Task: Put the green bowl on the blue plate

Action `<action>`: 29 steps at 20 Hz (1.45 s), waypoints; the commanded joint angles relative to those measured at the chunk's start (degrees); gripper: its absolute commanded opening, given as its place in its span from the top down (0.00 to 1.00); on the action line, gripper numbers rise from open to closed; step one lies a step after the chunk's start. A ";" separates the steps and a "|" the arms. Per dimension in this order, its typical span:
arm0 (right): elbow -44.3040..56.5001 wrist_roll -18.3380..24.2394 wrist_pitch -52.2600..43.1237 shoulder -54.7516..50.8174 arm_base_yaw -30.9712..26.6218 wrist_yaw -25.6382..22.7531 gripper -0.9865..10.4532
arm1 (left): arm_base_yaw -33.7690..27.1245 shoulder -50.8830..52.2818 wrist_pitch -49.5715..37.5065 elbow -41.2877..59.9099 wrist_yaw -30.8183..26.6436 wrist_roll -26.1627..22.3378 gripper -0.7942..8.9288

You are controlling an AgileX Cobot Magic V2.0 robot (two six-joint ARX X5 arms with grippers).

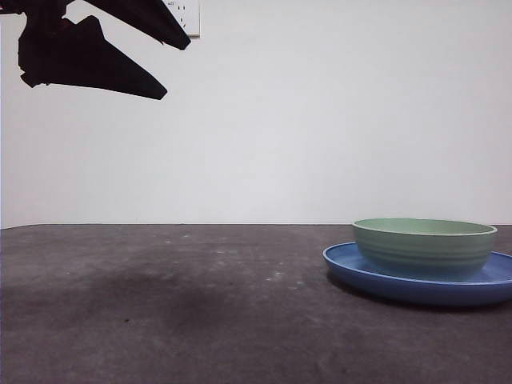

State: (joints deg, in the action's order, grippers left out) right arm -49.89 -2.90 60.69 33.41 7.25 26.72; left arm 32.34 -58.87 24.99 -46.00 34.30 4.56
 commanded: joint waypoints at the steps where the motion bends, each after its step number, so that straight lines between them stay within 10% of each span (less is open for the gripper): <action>1: -1.22 -1.05 -0.20 0.17 0.22 -0.22 0.58 | 0.31 -0.28 -0.57 -0.37 0.24 0.02 0.65; 14: -1.22 -8.04 -2.91 5.46 -1.25 -20.35 0.59 | 0.31 -0.28 -0.55 -0.35 0.24 0.00 0.65; 29: -1.22 -4.15 -25.57 42.60 -17.11 -3.56 0.64 | 0.31 -0.28 1.07 -0.35 0.24 -0.04 0.65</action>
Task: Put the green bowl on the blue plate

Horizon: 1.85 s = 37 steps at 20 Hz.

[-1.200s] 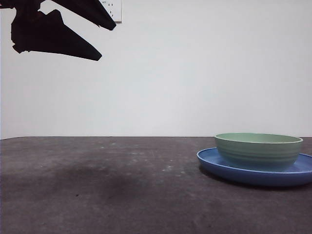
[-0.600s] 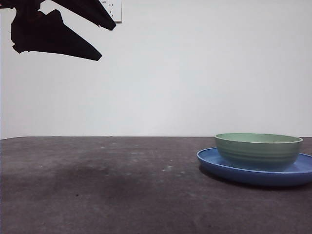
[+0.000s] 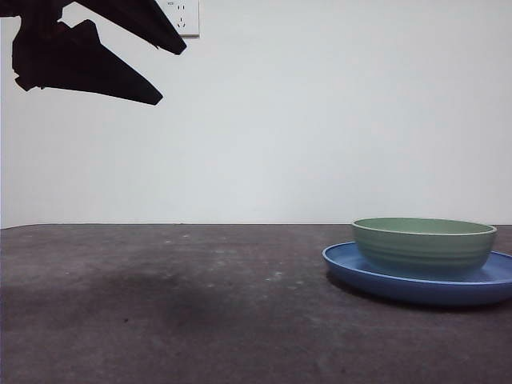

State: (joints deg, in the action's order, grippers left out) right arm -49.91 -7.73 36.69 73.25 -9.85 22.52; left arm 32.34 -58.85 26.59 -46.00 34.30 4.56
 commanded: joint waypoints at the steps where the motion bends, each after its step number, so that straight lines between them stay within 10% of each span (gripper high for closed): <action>1: -1.20 0.68 -2.78 4.50 0.17 1.62 0.64 | 0.31 -0.33 -0.50 -0.37 0.24 -0.04 0.65; 13: -1.20 0.68 -12.15 19.06 3.52 1.90 0.69 | 0.31 -0.31 -0.50 -0.37 0.22 -0.02 0.65; 17: -1.18 0.70 -13.49 20.74 4.17 1.60 0.86 | 0.31 -0.33 -0.48 -0.37 0.22 0.00 0.65; 37: -1.20 -5.68 -14.43 9.42 4.63 9.55 0.90 | 0.31 -0.33 -0.46 -0.37 0.22 0.00 0.66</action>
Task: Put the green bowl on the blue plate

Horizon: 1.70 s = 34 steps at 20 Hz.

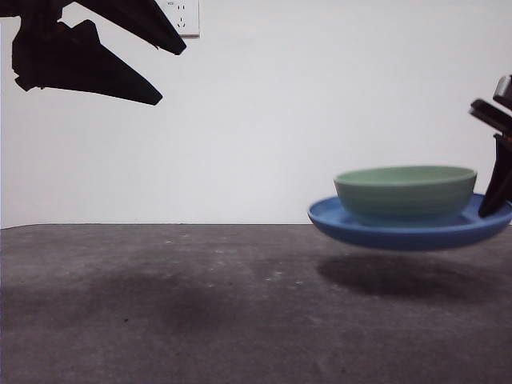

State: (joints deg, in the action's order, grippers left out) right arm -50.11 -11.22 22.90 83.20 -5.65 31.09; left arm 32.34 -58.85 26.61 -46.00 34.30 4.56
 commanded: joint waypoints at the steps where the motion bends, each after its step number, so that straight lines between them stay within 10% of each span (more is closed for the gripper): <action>1: -1.01 -2.75 -0.63 -1.20 1.16 0.98 0.90 | 0.31 -0.31 -0.48 -0.35 0.22 0.00 0.66; 16: -1.01 -16.13 -13.70 2.62 22.43 -6.05 0.90 | 0.31 -0.31 -0.48 -0.37 0.22 0.00 0.66; 34: -1.03 -19.82 -22.53 17.51 25.79 -6.97 0.89 | 0.31 -0.31 -0.46 -0.37 0.22 0.00 0.66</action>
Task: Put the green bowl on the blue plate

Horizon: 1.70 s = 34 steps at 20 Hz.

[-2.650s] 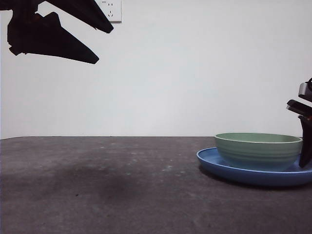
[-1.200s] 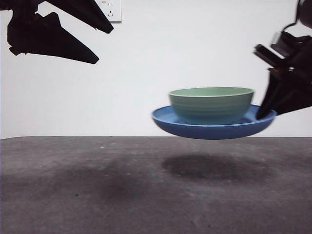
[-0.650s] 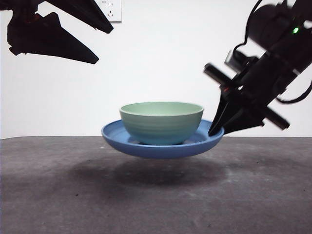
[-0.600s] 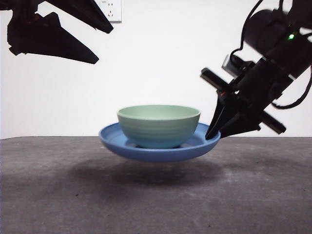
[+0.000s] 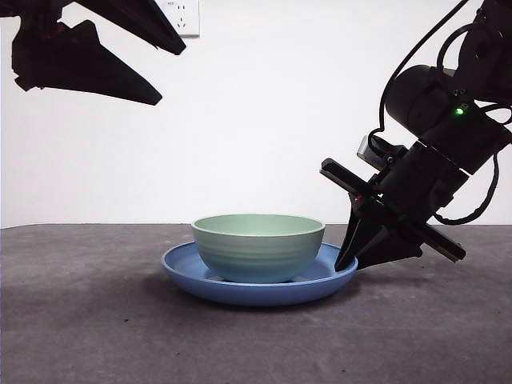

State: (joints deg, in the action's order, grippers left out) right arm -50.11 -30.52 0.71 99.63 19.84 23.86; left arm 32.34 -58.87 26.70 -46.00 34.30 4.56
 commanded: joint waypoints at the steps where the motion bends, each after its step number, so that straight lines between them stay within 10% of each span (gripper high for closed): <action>1: -1.03 -0.55 -0.31 1.07 0.31 0.26 0.85 | 0.31 -0.28 -0.55 -0.37 0.22 0.00 0.66; 10: -1.03 0.85 2.78 -6.73 -0.15 -0.81 0.74 | 0.31 -0.28 -0.57 -0.37 0.22 0.00 0.66; 21: -1.03 14.95 25.75 -38.42 1.97 -1.14 0.74 | 0.31 -0.28 -0.59 -0.37 0.17 0.70 0.66; 34: -0.83 20.17 47.82 -52.98 11.61 -3.65 0.74 | 0.31 -0.28 -0.57 -0.37 -0.90 2.14 0.66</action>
State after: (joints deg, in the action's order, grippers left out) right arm -50.11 -11.75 48.58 46.44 30.79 20.64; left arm 32.34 -58.87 26.72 -46.00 33.61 6.11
